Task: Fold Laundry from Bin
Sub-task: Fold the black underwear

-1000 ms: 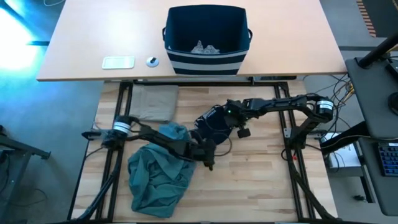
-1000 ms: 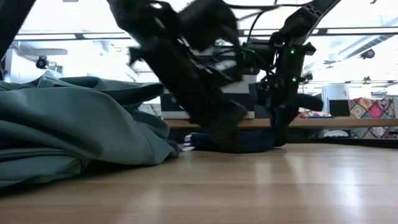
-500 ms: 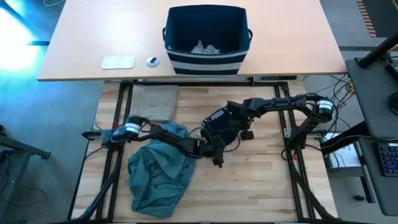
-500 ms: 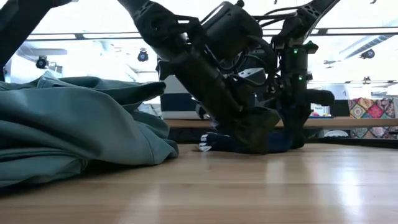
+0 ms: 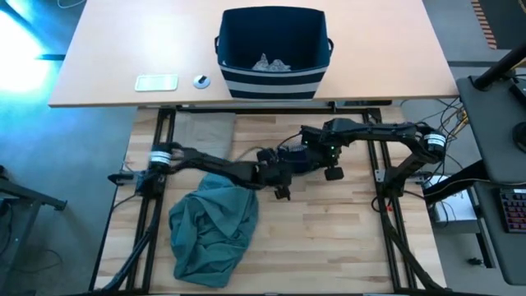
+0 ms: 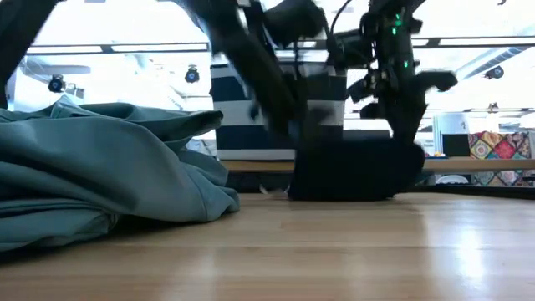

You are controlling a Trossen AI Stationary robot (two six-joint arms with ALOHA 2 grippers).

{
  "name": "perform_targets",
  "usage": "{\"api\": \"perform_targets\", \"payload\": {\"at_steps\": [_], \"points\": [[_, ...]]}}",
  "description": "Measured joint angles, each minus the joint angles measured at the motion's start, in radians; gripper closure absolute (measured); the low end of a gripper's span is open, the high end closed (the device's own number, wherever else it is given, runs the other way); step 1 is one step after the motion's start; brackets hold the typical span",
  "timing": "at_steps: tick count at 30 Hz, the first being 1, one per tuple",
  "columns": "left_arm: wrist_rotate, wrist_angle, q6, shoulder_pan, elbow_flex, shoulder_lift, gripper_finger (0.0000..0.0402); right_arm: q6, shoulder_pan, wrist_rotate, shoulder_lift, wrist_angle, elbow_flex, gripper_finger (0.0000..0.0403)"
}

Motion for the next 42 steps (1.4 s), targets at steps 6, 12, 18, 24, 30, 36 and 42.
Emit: {"api": "perform_targets", "payload": {"at_steps": [6, 12, 18, 24, 30, 36, 42], "points": [[0.235, -0.123, -0.053, 0.008, 0.001, -0.242, 0.0399, 0.071, 0.005, -0.258, -0.052, -0.215, 0.162, 0.0390], [0.568, -0.209, -0.205, 0.005, 0.017, -0.431, 0.0400, 0.228, 0.060, -0.556, -0.147, -0.289, 0.241, 0.0390], [0.684, -0.151, -0.196, 0.064, -0.069, -0.387, 0.0401, 0.251, 0.085, -0.473, -0.158, -0.043, 0.118, 0.0390], [0.802, 0.055, -0.165, 0.219, -0.172, -0.197, 0.0400, 0.248, 0.036, -0.254, -0.040, 0.270, -0.056, 0.0390], [0.807, 0.030, -0.055, 0.382, -0.118, -0.042, 0.0350, 0.167, -0.068, 0.021, 0.085, 0.387, -0.095, 0.0382], [0.817, -0.030, 0.022, 0.497, 0.004, 0.000, 0.0264, 0.095, -0.168, 0.083, 0.143, 0.354, -0.012, 0.0308], [0.817, -0.403, 0.191, 0.544, 0.159, -0.035, 0.0197, 0.062, -0.222, 0.183, 0.071, 0.279, 0.074, 0.0237]]}}
